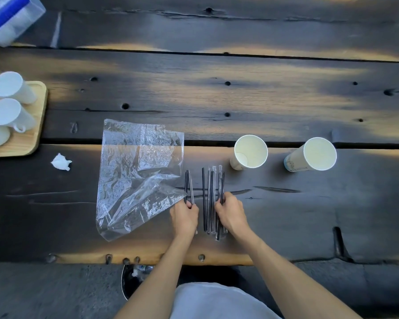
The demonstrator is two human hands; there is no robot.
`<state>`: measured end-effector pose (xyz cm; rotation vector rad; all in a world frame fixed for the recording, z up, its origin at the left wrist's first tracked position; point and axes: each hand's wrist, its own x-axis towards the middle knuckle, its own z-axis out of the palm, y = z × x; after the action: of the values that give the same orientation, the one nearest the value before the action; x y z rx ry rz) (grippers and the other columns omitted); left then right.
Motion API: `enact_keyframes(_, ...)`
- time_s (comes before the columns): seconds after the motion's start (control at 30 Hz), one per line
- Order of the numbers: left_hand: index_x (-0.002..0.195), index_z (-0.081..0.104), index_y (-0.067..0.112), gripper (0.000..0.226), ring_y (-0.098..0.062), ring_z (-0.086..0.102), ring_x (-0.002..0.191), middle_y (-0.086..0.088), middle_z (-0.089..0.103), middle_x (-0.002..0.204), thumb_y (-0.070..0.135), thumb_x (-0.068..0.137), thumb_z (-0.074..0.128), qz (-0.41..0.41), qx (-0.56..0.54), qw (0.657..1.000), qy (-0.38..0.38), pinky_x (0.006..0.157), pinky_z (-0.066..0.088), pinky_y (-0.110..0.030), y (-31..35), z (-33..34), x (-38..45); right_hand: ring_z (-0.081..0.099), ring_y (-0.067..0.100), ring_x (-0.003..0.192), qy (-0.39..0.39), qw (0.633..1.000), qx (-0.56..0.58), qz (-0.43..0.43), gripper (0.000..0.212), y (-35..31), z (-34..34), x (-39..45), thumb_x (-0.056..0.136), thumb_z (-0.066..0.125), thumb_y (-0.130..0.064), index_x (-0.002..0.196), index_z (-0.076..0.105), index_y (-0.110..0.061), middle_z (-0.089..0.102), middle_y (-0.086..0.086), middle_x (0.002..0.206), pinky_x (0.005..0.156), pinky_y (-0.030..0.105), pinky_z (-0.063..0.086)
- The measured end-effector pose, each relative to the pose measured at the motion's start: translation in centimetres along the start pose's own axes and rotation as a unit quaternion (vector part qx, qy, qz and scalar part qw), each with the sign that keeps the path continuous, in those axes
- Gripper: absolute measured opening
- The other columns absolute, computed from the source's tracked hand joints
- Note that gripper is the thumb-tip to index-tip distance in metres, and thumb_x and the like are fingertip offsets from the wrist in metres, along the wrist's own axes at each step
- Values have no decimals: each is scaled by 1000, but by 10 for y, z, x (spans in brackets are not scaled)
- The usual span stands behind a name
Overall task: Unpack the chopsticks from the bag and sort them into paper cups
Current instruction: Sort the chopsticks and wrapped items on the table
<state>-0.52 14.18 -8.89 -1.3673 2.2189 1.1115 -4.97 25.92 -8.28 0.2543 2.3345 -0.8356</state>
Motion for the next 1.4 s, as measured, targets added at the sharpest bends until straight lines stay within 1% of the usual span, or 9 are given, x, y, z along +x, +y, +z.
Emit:
enact_keyframes(0.13,72,49,17,22,-22,50,83,-6,58,87,18,90,63,19,-15,999,-23,65,37,-29,5,8,2,61,38,86,-18,999,-31,-19,18,-11,7,1,92,55,-23,88,49,-6,64,18,93,71,41,50)
enact_keyframes(0.3,72,50,20,25,-23,51,74,8,45,72,28,86,69,34,33,999,-23,63,38,-30,6,11,2,58,43,100,-12,994,-106,-14,15,-17,15,4,93,53,-17,86,41,-12,60,20,108,67,37,39)
enact_keyframes(0.53,76,51,18,24,-21,48,79,2,49,81,31,89,65,45,33,998,-25,65,39,-32,6,15,3,59,42,100,-10,996,-87,3,21,-22,13,5,92,52,-16,77,38,-11,61,23,108,71,40,44)
enact_keyframes(0.77,78,53,17,13,-26,45,78,-1,44,85,22,89,57,31,67,997,-27,66,39,-34,13,17,4,44,30,68,-9,999,-26,43,23,-20,5,6,83,53,-13,65,38,-11,60,18,92,57,34,40)
enact_keyframes(0.97,70,50,13,13,-29,53,78,-5,60,76,18,81,56,43,-29,998,-47,64,38,-33,11,14,5,57,35,77,-3,999,10,40,15,-20,3,11,79,55,-18,77,55,-3,63,16,88,62,34,45)
enact_keyframes(1.07,71,50,15,12,-14,60,51,-9,64,65,18,82,55,33,-123,990,-66,51,45,-26,8,10,3,48,28,61,-22,996,67,46,14,-25,4,14,80,56,-12,69,49,-7,56,12,66,54,30,38)
enact_keyframes(1.13,78,50,15,9,-6,45,32,-8,56,56,11,86,50,21,-196,975,-99,36,35,-19,9,10,2,37,20,40,-58,988,130,56,24,-27,4,13,81,54,-7,63,39,-14,45,2,43,41,24,29)
enact_keyframes(1.2,86,53,16,10,-4,38,29,-6,52,54,8,91,49,5,-231,964,-128,33,29,-16,10,8,4,30,13,29,-80,983,152,57,31,-25,4,11,85,53,-5,62,36,-17,37,-8,30,35,19,22)
enact_keyframes(1.4,91,57,13,7,-8,33,33,-6,53,50,17,96,55,15,-241,954,-177,37,24,-21,6,5,12,31,12,34,-83,976,198,35,21,-18,4,14,84,56,-4,69,49,-15,44,1,48,35,19,22)
